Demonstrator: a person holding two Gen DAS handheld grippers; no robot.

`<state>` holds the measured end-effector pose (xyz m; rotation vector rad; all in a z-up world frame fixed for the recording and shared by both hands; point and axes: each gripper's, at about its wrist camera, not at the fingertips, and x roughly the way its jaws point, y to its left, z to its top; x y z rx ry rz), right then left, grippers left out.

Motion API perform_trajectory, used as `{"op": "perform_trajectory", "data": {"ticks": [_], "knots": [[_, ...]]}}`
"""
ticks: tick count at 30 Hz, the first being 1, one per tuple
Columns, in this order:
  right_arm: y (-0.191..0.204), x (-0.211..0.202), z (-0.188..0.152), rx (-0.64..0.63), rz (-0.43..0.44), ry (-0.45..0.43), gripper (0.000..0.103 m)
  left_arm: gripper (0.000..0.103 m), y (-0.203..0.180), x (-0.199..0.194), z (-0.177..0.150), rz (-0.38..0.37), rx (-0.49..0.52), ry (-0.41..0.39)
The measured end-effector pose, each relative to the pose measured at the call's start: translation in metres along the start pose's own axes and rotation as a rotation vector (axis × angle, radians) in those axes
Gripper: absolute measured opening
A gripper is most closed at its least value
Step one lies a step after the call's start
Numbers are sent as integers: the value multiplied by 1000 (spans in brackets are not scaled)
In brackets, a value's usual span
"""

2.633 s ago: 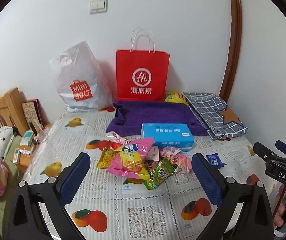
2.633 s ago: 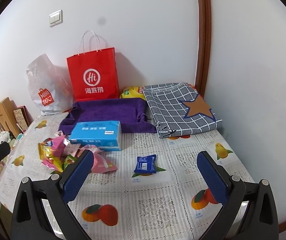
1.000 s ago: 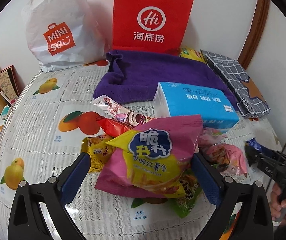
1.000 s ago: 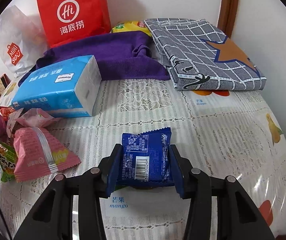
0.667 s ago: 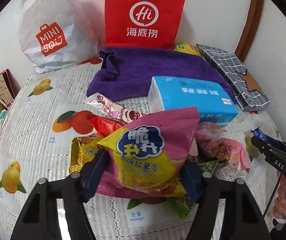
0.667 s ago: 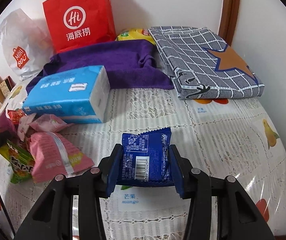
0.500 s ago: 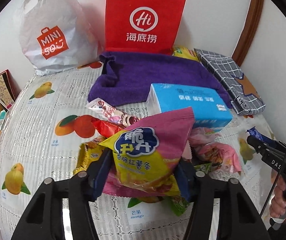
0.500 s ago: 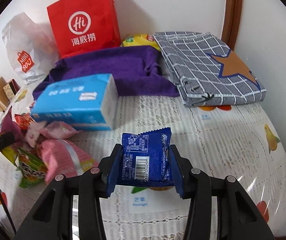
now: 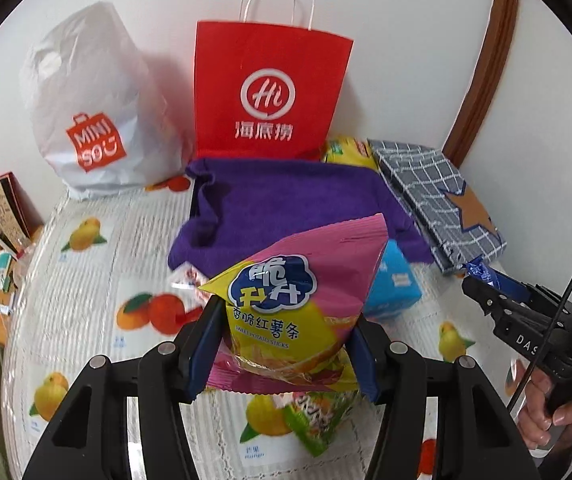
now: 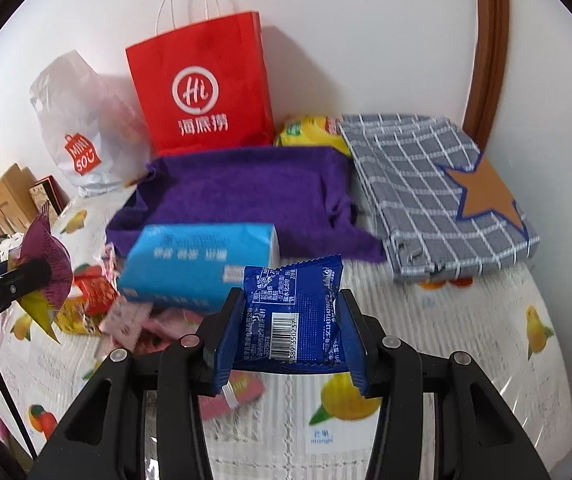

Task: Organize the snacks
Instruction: 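Carry both packets onto the purple towel and open both grippers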

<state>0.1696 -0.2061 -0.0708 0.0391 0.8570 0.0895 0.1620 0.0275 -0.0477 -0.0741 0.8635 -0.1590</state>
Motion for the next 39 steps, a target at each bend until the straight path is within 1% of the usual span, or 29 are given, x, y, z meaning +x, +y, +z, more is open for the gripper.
{"op": "perform_trajectory", "data": {"ticks": [10, 17, 24, 31, 39], "knots": [[2, 7, 41, -7, 6, -15, 46, 55, -4, 1, 38, -2, 8, -31], [5, 7, 70, -28, 7, -71, 46, 55, -5, 9, 59, -14, 10, -32], [12, 16, 99, -40, 21, -89, 46, 55, -3, 23, 80, -11, 14, -22], [16, 36, 125, -42, 18, -82, 46, 55, 6, 38, 101, 8, 12, -23], [13, 70, 148, -38, 24, -72, 46, 55, 17, 65, 123, 29, 6, -7]]}}
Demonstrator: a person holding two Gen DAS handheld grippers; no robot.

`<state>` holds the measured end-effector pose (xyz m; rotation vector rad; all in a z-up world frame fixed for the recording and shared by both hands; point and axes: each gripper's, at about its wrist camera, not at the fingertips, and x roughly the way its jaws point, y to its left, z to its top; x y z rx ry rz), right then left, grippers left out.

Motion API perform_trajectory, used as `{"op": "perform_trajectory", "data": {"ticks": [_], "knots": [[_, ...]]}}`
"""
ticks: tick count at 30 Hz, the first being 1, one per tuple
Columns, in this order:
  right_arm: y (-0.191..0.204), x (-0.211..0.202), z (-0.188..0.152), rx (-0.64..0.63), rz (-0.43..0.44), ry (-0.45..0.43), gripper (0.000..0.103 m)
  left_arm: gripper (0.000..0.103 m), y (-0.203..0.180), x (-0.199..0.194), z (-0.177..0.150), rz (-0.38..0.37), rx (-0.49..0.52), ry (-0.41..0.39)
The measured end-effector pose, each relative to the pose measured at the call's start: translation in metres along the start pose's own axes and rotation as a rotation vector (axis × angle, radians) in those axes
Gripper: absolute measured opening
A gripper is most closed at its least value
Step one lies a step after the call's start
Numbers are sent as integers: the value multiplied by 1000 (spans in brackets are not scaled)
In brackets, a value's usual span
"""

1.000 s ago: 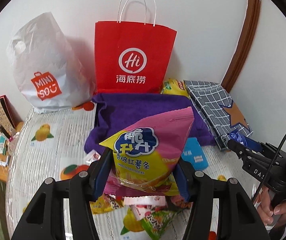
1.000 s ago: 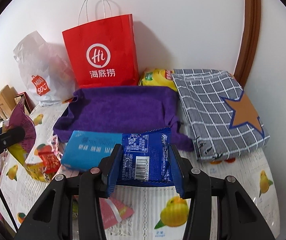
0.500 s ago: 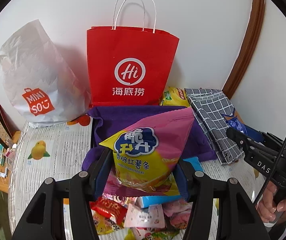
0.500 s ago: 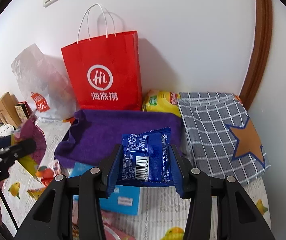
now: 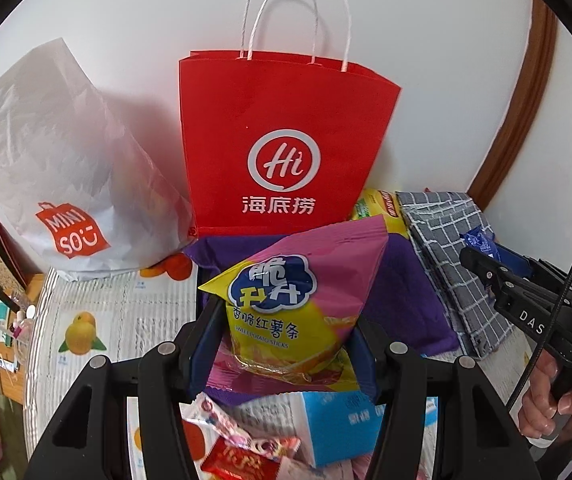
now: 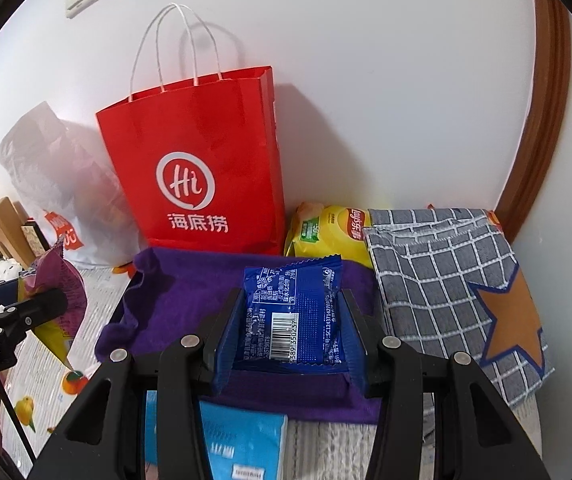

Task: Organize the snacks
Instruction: 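Carry both packets onto the purple towel and open both grippers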

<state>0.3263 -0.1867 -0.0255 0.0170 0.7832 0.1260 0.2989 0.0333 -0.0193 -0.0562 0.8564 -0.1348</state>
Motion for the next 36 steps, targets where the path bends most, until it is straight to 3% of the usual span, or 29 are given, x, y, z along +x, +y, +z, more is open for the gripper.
{"op": "perform_trajectory", "data": {"ticks": [10, 20, 36], "knots": [[-20, 57, 9, 24, -7, 25, 46, 55, 7, 52, 18, -2, -2, 40], [-27, 112, -7, 6, 29, 140, 46, 55, 12, 121, 7, -8, -23, 150], [-26, 152, -27, 16, 47, 260, 47, 55, 12, 151, -6, 5, -1, 228]]}}
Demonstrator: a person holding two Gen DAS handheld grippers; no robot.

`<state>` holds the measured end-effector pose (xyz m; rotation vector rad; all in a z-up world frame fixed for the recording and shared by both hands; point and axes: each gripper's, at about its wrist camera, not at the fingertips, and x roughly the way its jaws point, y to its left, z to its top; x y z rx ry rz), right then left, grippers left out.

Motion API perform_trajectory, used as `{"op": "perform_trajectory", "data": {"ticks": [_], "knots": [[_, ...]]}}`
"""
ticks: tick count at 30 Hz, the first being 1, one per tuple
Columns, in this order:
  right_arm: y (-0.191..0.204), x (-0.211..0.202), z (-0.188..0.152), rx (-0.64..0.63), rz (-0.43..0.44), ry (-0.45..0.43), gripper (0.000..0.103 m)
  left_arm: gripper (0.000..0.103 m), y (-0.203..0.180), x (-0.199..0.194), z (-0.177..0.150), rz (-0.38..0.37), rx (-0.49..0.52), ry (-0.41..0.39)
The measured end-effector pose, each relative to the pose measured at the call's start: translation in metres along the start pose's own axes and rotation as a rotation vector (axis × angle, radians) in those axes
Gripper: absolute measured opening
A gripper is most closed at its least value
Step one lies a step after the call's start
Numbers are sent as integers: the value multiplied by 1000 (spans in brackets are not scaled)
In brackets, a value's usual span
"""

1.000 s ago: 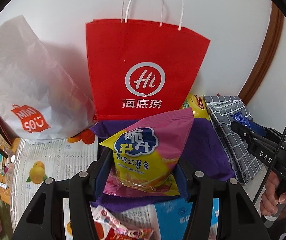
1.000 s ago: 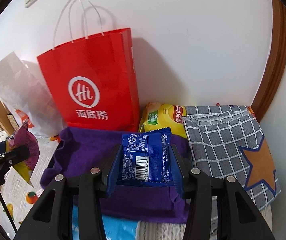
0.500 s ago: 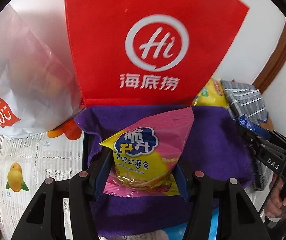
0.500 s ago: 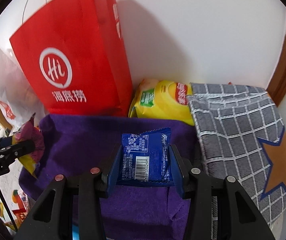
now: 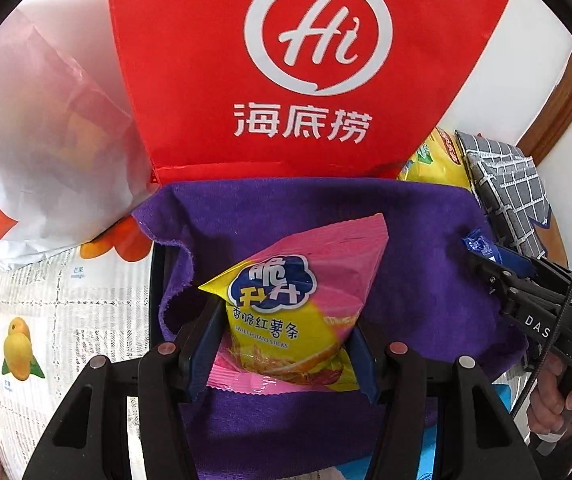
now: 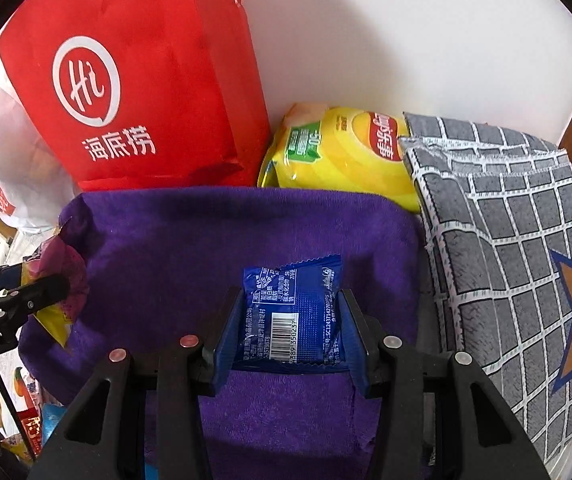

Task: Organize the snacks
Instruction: 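Carry both packets onto the purple towel and open both grippers, then move the left gripper to the yellow snack bag while the right grasps the pink wafer packet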

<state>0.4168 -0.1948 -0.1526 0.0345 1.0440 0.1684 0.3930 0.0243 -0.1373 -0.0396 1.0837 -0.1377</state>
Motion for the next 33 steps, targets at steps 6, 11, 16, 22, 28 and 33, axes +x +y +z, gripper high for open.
{"op": "perform_trajectory", "data": {"ticks": [6, 11, 16, 22, 28, 33], "knots": [[1, -2, 1, -5, 18, 26, 54, 55, -5, 6, 2, 3, 12, 6], [3, -16, 3, -2, 1, 15, 69, 57, -7, 3, 2, -9, 20, 0], [7, -44, 7, 1, -44, -26, 78, 69, -10, -20, 0, 4, 42, -47], [11, -82, -2, 29, -115, -61, 90, 71, -22, -55, -6, 0, 72, -115], [14, -130, -30, 55, -142, -182, 90, 71, -33, -101, -17, 6, 91, -195], [15, -171, -55, 72, -131, -219, 90, 71, -33, -146, -37, -10, 83, -254]]}}
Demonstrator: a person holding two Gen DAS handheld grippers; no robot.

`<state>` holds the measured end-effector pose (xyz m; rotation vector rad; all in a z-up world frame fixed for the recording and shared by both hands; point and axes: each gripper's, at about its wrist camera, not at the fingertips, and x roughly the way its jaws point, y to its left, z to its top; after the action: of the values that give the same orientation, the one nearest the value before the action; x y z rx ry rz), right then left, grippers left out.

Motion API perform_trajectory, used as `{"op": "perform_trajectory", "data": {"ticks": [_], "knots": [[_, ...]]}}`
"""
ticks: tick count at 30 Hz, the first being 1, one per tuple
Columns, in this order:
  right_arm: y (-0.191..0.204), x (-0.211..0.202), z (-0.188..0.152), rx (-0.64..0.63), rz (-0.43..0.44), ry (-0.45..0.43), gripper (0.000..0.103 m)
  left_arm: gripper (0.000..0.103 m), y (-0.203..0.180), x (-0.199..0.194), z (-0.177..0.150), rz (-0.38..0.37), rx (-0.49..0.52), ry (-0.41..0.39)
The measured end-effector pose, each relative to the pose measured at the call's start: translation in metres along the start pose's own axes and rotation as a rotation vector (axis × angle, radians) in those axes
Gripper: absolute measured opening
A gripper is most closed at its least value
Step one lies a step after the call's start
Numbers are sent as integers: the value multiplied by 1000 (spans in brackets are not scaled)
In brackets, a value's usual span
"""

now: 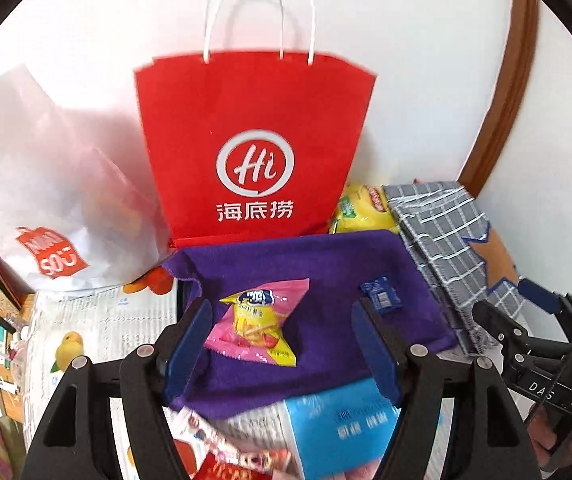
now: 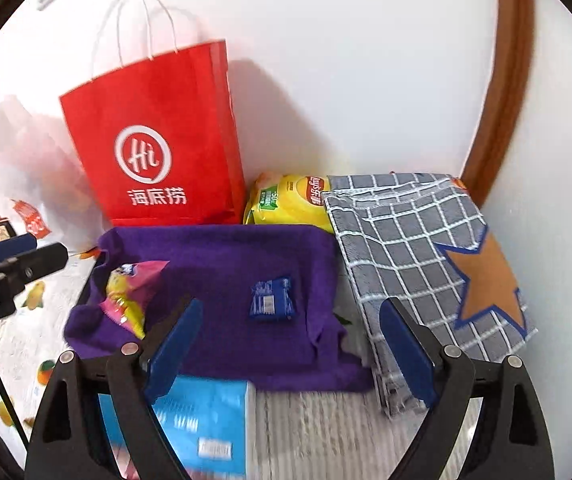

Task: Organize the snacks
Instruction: 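Move the left gripper to the yellow snack bag while the right grasps the pink wafer packet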

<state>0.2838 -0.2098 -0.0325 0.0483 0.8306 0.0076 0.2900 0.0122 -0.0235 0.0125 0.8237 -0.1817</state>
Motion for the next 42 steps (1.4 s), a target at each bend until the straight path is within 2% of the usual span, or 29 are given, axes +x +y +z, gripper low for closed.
{"op": "perform_trajectory", "data": {"ticks": [3, 6, 10, 14, 19, 22, 26, 27, 35, 42], "knots": [[-3, -20, -10, 1, 38, 13, 90, 71, 0, -24, -10, -2, -1, -7], [-4, -39, -27, 10, 78, -10, 90, 71, 2, -45, -24, 14, -6, -17], [1, -57, -48, -9, 23, -25, 90, 71, 11, -67, -48, 28, -36, -21], [6, -71, -71, -17, 44, -29, 88, 71, 20, -82, -69, 55, -57, -19], [14, -80, -93, -46, 31, -47, 86, 71, 31, -96, -87, 63, -96, -19], [22, -76, -106, -65, 43, -24, 82, 71, 37, -100, -98, 73, -113, -13], [34, -64, -126, -107, 100, 30, 66, 71, 47, -100, -113, 81, -146, 6], [36, -60, -130, -114, 112, 44, 65, 71, 47, -100, -116, 82, -145, 8], [51, -42, -153, -125, 204, 93, 65, 71, 63, -92, -135, 102, -171, 43], [62, -22, -166, -152, 201, 151, 65, 71, 72, -81, -143, 85, -186, 70]]}}
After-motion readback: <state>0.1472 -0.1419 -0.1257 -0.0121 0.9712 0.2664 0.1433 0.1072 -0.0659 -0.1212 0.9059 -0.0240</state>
